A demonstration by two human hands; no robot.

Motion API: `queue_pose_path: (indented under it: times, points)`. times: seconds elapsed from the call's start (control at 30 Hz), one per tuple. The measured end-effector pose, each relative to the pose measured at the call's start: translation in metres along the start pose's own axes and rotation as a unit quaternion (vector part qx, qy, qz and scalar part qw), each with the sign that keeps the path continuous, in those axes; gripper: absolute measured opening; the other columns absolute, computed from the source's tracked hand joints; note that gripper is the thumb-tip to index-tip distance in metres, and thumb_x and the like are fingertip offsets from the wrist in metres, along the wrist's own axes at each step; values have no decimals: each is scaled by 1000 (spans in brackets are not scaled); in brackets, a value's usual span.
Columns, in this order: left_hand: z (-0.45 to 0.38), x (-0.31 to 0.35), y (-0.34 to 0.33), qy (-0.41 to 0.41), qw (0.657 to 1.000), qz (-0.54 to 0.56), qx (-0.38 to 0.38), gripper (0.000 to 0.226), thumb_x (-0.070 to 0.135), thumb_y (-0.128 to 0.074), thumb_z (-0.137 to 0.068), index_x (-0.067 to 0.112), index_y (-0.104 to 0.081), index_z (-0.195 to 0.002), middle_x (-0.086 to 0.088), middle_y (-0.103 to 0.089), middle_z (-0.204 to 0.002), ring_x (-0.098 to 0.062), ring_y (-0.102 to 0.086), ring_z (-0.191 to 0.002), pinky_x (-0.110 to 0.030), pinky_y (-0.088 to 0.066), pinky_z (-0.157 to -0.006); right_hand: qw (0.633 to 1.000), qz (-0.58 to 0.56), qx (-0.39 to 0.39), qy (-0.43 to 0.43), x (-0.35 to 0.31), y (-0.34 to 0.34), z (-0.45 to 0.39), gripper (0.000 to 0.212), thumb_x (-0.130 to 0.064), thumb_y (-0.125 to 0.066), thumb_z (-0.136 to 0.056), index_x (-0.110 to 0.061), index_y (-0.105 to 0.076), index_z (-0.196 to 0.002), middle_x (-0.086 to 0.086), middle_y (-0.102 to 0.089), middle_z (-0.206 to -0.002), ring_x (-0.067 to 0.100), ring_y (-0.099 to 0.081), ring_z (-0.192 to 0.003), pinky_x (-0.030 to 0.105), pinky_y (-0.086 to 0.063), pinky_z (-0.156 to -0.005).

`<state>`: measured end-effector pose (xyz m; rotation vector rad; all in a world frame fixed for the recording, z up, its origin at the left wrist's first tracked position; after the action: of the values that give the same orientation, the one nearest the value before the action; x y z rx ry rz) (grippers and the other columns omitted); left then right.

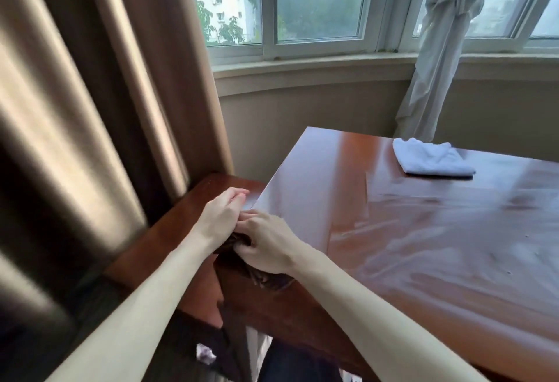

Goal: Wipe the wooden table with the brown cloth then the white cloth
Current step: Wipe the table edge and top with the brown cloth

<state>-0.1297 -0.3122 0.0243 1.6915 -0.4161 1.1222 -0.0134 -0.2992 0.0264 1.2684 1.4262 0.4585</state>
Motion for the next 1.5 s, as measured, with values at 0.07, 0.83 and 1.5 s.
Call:
queue_pose_path:
  times: [0.07,0.83,1.5]
  points:
    - [24,-1,4,-21,1000,-3,-8,29,30,-44,-104,29,-67,-121,8,-67,-117,-7,-58,-113,-13,-39,-88,998,-25,-47,26,-12,3,18,42,-8,-56,-78,-17,-74,-115,-5,-70,-123,14,-56,-119,8,-37,-90]
    - [56,-22,-3,-78,993,-66,56,37,23,-42,-105,15,-57,-137,0,-56,-140,-17,-51,-130,-28,-36,-108,999,-40,-10,-34,5,38,79,59,-4,-55,-77,-34,-72,-125,-18,-61,-140,-3,-49,-135,20,-34,-116]
    - [-8,7,-32,-81,985,-148,-37,45,22,-47,-101,13,-46,-146,-7,-46,-149,-20,-44,-136,-23,-28,-109,988,30,57,-138,82,60,40,59,-17,-51,-73,-43,-68,-123,-24,-60,-138,6,-53,-130,26,-43,-106]
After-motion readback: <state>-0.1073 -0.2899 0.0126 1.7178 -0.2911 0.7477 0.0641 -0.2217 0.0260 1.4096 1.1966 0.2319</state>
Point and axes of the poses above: each hand's wrist, its own z-axis away from the middle knuckle, its own y-axis out of the back of the hand, x = y × z, the point moved 6 cm from there along -z, towards the middle knuckle
